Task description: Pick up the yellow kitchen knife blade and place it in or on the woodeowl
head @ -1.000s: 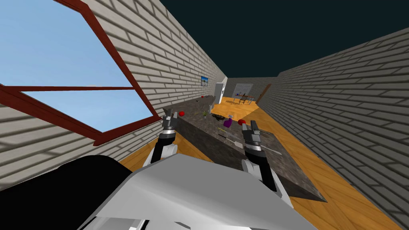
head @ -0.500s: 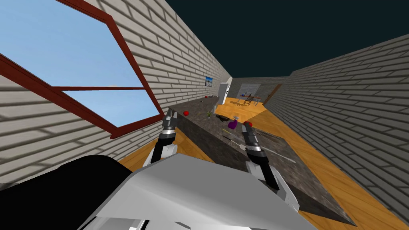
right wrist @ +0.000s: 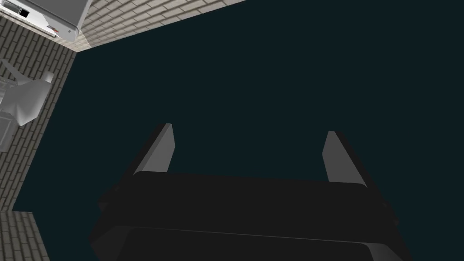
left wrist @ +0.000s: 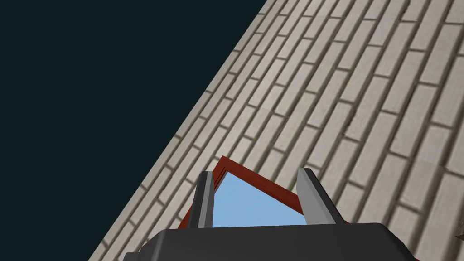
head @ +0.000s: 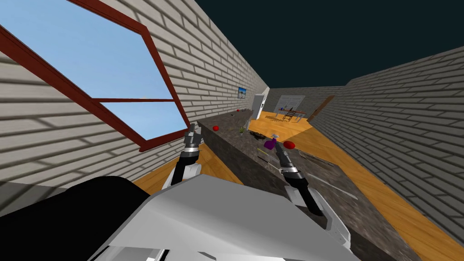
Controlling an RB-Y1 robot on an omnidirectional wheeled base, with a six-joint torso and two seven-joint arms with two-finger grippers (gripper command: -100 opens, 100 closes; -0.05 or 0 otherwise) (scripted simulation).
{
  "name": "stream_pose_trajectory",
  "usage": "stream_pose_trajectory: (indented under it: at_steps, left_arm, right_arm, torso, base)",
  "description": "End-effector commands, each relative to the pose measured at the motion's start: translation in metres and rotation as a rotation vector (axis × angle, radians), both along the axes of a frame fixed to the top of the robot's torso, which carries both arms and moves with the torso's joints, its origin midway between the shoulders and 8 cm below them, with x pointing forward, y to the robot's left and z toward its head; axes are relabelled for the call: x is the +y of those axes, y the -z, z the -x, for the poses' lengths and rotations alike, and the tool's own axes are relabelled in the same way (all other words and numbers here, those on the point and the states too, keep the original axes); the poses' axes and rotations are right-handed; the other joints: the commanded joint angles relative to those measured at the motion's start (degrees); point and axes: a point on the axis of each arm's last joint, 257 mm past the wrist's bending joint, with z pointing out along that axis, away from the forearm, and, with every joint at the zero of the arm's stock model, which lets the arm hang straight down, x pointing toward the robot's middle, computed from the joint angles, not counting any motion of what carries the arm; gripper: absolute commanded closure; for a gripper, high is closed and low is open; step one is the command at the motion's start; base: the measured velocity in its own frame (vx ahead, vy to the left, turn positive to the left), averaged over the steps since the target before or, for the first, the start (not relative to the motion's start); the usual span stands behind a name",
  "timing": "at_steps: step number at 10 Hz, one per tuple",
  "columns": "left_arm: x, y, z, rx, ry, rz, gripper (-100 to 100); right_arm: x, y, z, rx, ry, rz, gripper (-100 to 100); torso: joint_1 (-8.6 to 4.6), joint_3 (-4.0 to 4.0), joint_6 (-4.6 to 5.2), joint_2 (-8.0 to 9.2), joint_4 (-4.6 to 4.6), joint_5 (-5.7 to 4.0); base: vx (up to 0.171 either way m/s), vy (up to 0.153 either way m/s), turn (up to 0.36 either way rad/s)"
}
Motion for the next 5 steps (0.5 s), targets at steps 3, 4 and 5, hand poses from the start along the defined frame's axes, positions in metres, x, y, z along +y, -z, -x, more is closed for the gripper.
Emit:
stream_pose_trajectory:
  at_steps: [3,4,5]
  left_arm:
    - [0.000,0.000,0.000,0.000,0.000,0.000,0]
    - [0.000,0.000,0.000,0.000,0.000,0.000,0]
    - [0.000,0.000,0.000,0.000,0.000,0.000,0]
  right_arm:
    - [-0.014,0.028,-0.006,0.030,0.011,0.189,-100]
    - [-0.016,0.031,-0.007,0.037,0.014,0.190,-100]
    - [-0.023,0.043,-0.008,0.051,0.016,0.279,-100]
  torso:
    - [-0.02,0.00,0.00,0.00,0.00,0.00]
    - [0.00,-0.01,-0.03,-0.03,0.00,0.00]
    - [-0.01,-0.01,0.00,-0.02,0.00,0.00]
  base:
    - [0.009,0.040,0.125]
    - [0.011,0.037,0.099]
    - [0.008,0.052,0.171]
